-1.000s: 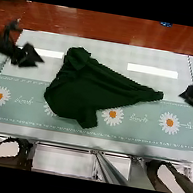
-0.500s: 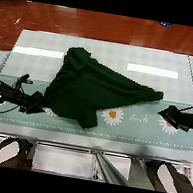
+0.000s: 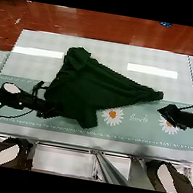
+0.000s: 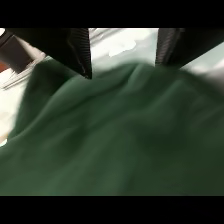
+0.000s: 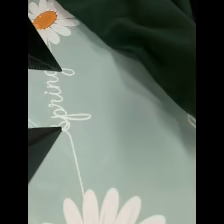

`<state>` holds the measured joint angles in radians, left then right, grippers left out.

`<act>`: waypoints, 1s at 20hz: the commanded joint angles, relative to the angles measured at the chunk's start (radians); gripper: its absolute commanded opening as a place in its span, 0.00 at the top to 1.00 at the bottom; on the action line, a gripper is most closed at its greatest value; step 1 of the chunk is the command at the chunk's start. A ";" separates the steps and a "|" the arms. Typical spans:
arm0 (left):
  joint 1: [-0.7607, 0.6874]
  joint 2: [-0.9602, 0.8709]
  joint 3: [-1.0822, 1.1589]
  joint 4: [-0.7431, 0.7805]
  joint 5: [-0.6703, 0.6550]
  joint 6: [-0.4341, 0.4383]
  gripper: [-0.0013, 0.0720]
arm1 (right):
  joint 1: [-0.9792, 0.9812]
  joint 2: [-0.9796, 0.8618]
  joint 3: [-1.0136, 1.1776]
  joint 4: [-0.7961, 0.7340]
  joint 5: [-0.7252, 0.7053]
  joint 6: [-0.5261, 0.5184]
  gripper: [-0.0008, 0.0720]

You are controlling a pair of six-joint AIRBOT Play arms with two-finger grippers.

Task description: Fold the shirts.

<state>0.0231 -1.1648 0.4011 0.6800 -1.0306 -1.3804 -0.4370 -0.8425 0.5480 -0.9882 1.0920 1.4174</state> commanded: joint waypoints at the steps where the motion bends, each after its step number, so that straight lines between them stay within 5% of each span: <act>1: -0.102 -0.054 0.006 -0.113 0.195 0.006 0.69 | 0.000 -0.003 -0.001 0.014 -0.029 0.011 0.43; 2: -0.103 -0.056 0.020 -0.113 0.198 0.016 0.96 | 0.000 -0.011 -0.001 0.010 -0.044 0.031 0.43; 18: -0.088 -0.056 0.143 -0.113 0.129 0.116 0.96 | 0.126 -0.681 0.342 0.201 -0.262 0.003 0.44; 19: -0.088 -0.056 0.143 -0.113 0.129 0.116 0.96 | 0.147 -0.706 0.370 0.223 -0.271 0.002 0.50; 20: -0.088 -0.056 0.144 -0.113 0.129 0.116 0.96 | 0.168 -0.724 0.403 0.228 -0.266 0.000 0.80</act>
<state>-0.0643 -1.2198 0.5430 0.5682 -0.9009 -1.2724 -0.3271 -1.4822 0.8700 -0.8059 0.8539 1.4220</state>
